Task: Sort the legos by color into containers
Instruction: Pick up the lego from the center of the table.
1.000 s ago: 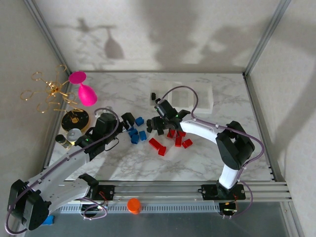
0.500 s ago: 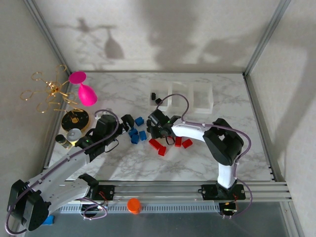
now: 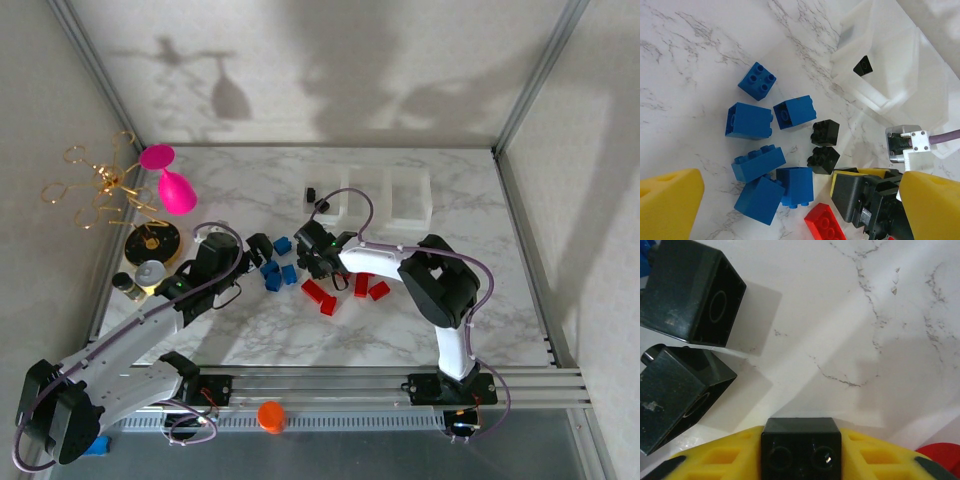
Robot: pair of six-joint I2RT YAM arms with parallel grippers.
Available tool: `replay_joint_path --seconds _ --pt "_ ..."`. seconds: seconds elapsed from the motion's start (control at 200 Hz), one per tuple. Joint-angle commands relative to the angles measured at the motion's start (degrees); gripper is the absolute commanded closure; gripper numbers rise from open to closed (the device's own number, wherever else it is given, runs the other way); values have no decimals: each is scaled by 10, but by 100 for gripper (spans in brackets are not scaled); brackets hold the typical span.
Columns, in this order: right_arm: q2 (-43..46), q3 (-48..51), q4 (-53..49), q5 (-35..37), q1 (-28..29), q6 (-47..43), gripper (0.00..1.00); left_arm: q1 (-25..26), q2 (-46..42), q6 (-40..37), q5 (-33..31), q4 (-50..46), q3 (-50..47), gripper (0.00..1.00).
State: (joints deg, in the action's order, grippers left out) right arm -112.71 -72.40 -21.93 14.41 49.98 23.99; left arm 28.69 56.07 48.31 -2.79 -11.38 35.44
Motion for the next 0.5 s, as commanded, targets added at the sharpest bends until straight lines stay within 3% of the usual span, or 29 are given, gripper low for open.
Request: replay_joint_path --seconds 0.0,0.16,0.496 --pt "1 -16 -13 9 0 -4 68 1 -4 4 -3 5 -2 0" --pt "18 -21 -15 9 0 -6 75 1 -3 -5 -3 3 6 0" --pt "67 -33 6 23 -24 -16 78 1 14 -20 -2 -4 51 0"
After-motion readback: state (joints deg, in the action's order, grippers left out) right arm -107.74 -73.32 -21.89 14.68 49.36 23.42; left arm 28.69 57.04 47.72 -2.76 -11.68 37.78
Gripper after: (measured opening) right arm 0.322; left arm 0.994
